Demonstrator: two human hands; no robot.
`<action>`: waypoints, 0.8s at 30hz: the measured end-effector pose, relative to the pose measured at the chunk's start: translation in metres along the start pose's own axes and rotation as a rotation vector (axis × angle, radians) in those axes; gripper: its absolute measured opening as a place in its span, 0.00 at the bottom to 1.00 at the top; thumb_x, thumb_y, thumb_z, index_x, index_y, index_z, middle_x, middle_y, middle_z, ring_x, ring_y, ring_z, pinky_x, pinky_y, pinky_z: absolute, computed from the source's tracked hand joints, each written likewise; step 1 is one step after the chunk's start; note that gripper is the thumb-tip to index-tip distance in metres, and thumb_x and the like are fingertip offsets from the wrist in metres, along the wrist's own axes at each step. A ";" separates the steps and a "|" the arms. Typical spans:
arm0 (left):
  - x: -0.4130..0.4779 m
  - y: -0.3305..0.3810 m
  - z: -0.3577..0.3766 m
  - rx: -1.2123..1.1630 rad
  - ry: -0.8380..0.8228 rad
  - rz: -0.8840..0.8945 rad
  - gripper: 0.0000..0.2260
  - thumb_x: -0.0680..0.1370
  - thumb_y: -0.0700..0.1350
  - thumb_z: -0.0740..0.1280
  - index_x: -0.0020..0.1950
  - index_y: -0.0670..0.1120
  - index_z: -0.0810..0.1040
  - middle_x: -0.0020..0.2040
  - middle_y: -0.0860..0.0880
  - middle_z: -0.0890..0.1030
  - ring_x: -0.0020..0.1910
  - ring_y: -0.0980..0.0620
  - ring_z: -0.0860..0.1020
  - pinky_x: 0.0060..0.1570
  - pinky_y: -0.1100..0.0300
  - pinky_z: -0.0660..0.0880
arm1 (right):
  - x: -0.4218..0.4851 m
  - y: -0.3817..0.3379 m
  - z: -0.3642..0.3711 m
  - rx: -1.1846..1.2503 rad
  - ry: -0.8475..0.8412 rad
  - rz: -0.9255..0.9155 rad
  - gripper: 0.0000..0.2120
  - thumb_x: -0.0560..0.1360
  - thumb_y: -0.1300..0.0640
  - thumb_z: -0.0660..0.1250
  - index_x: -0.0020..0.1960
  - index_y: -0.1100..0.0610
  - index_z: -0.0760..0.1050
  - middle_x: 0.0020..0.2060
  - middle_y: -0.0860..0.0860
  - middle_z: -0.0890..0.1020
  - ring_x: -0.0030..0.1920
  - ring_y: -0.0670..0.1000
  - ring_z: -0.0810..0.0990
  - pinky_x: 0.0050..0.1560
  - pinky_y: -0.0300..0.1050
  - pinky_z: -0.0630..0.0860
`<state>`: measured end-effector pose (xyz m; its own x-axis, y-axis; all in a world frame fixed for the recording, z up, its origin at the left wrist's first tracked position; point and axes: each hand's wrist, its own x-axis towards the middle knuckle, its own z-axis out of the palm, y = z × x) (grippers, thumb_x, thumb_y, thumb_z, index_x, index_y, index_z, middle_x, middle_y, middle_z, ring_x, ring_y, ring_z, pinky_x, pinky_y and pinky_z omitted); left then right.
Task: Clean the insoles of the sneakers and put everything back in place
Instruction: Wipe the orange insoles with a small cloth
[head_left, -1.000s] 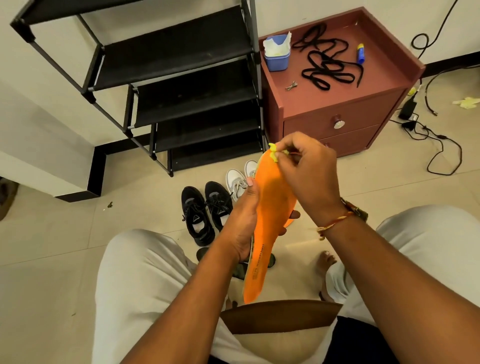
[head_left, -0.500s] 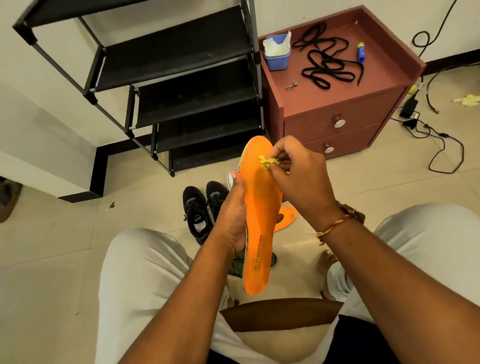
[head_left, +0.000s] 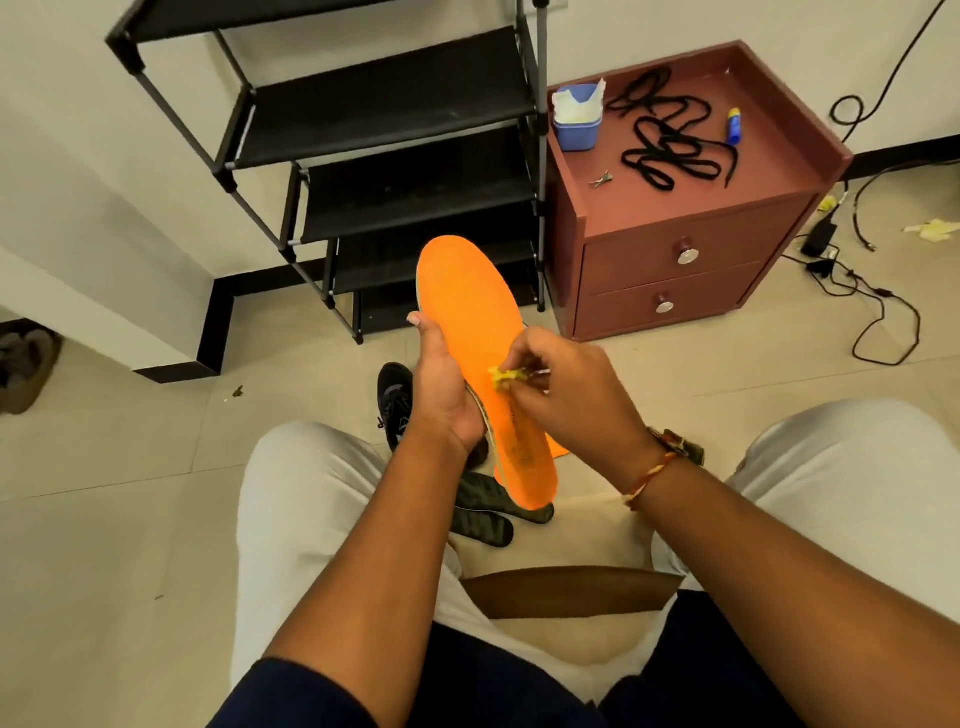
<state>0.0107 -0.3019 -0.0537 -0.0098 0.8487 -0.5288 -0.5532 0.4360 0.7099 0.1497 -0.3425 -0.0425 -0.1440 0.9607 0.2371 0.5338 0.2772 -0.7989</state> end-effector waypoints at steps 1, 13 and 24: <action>0.000 0.005 -0.002 -0.025 0.021 0.017 0.37 0.77 0.73 0.49 0.73 0.48 0.72 0.63 0.41 0.82 0.61 0.38 0.81 0.59 0.42 0.78 | -0.003 -0.005 0.000 0.022 -0.039 0.010 0.08 0.73 0.60 0.74 0.47 0.51 0.76 0.42 0.45 0.82 0.44 0.44 0.80 0.45 0.45 0.80; -0.046 0.064 -0.012 -0.286 0.147 0.139 0.28 0.80 0.69 0.51 0.66 0.51 0.74 0.64 0.45 0.80 0.51 0.43 0.80 0.53 0.45 0.77 | -0.023 -0.022 -0.022 0.037 -0.105 0.186 0.14 0.72 0.64 0.70 0.53 0.48 0.80 0.44 0.44 0.82 0.43 0.45 0.80 0.46 0.41 0.78; -0.076 0.043 -0.003 -0.055 0.071 0.034 0.36 0.77 0.71 0.55 0.77 0.49 0.67 0.59 0.41 0.82 0.52 0.40 0.81 0.47 0.43 0.80 | -0.018 -0.028 -0.025 0.333 -0.083 0.417 0.35 0.70 0.36 0.70 0.43 0.72 0.77 0.35 0.60 0.77 0.38 0.56 0.75 0.48 0.49 0.81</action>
<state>-0.0142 -0.3484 0.0154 -0.0872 0.8385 -0.5379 -0.5960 0.3887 0.7026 0.1583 -0.3683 -0.0105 -0.0487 0.9840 -0.1715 0.2682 -0.1525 -0.9512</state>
